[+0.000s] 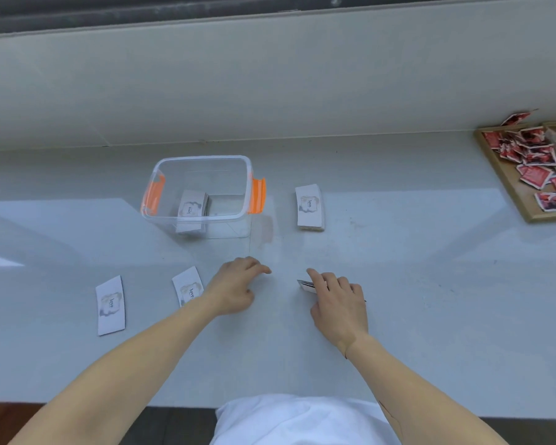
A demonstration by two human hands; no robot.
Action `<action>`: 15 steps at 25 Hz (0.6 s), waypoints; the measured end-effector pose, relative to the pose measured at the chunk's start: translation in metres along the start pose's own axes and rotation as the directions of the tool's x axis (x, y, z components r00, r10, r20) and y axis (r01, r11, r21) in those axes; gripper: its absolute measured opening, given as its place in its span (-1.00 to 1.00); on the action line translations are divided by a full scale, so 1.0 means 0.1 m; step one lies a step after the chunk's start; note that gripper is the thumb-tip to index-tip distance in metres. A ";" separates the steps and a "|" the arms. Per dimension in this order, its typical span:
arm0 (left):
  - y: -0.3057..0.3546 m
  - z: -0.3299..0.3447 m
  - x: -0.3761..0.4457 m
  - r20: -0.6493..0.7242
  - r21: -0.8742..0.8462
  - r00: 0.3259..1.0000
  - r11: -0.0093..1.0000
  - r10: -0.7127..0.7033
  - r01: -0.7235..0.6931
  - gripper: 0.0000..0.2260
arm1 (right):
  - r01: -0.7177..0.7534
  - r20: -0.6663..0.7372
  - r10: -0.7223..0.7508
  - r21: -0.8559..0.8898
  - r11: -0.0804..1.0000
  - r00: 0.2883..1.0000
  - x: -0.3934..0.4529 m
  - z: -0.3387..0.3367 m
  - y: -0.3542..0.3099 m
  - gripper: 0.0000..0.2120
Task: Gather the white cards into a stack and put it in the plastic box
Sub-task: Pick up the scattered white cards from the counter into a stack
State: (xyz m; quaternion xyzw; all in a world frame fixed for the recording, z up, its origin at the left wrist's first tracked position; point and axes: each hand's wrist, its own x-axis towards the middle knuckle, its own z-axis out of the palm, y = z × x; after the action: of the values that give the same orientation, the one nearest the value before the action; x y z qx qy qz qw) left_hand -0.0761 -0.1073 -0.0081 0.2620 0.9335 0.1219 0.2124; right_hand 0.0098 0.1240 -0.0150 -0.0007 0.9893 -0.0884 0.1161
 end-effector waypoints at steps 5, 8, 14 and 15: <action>-0.82 -0.31 -0.43 0.149 0.454 0.989 0.888 0.012 -0.079 -0.26 | -0.009 -0.008 0.009 0.004 1.000 1.000 -0.01 -0.01 -0.01 -0.37; -1.06 -0.38 -0.56 0.236 0.547 0.971 0.832 -0.046 -0.093 -0.26 | -0.018 -0.003 0.018 0.007 1.000 1.000 0.02 -0.02 -0.01 -0.39; -1.10 -0.31 -0.57 0.227 0.601 0.974 0.789 -0.020 -0.124 -0.43 | -0.021 0.008 0.021 0.004 1.000 1.000 0.03 -0.03 -0.01 -0.38; -1.09 -0.32 -0.56 0.225 0.608 0.974 0.786 -0.036 -0.112 -0.47 | -0.017 0.006 0.017 0.005 1.000 1.000 0.03 -0.03 -0.01 -0.37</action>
State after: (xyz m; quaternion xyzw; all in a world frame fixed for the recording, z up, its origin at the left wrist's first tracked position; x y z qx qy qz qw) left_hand -0.0954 -0.2319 0.0021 0.3479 0.8863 -0.2159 0.2166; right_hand 0.0063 0.1235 -0.0126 0.0075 0.9887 -0.0900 0.1199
